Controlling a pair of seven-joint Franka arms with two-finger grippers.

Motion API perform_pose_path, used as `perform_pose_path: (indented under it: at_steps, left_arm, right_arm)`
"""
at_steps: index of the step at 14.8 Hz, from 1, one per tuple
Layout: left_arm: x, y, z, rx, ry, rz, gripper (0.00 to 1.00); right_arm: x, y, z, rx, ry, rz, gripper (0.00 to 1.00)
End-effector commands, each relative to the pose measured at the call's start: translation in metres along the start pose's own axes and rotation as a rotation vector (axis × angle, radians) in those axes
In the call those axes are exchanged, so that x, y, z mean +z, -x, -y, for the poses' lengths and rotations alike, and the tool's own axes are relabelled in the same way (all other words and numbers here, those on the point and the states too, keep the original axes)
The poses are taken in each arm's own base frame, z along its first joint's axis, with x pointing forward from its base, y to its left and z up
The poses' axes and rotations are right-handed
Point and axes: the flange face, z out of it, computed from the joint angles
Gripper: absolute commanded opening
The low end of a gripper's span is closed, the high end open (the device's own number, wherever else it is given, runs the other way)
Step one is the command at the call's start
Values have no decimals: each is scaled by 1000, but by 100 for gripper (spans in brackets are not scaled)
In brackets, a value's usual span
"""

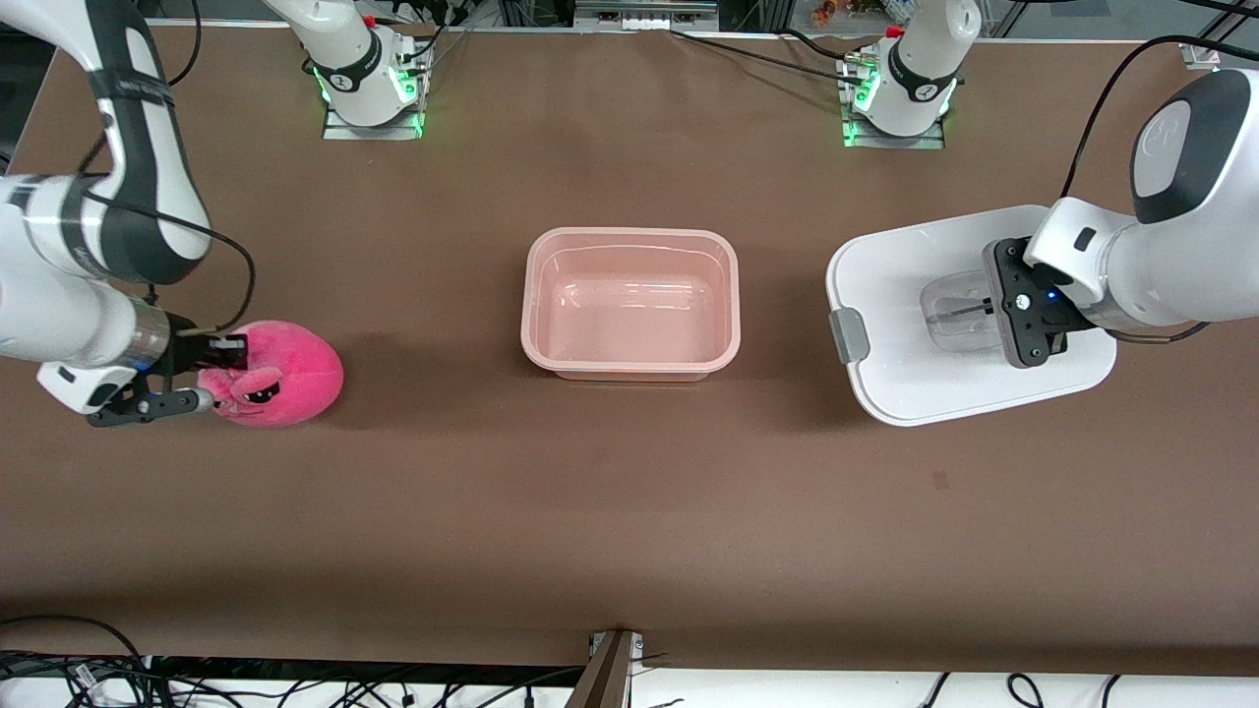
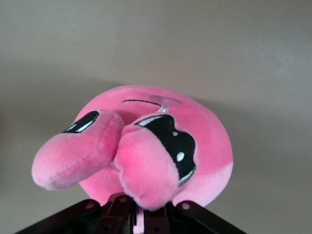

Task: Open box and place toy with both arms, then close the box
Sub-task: 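Lift the pink toy with the right gripper and carry it over the tray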

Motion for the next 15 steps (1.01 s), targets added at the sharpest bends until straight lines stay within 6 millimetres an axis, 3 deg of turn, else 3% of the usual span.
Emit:
perform_pose_path:
  at_steps: [1,3,6,11,14,15]
  left_arm:
    - [-12,2,-1,25,-25,19,0]
    - [-11,1,-1,28,-24,20,0]
    - [-11,0,-1,30,-23,23,0]
    - [-12,-4,-3,35,-25,22,0]
    - [-12,-4,-3,33,-25,21,0]
    - [-12,-7,-4,40,-25,21,0]
  right_arm:
    - [-48,-1,45,-109,-30,49,0]
    - [-77,5,97,-202,-32,58,0]
    - [-97,18,170,-341,26,69,0]
    - [-101,44,298,-592,151,85,0]
    - [-85,65,388,-758,314,82,0]
    - [-74,68,407,-796,342,90,0]
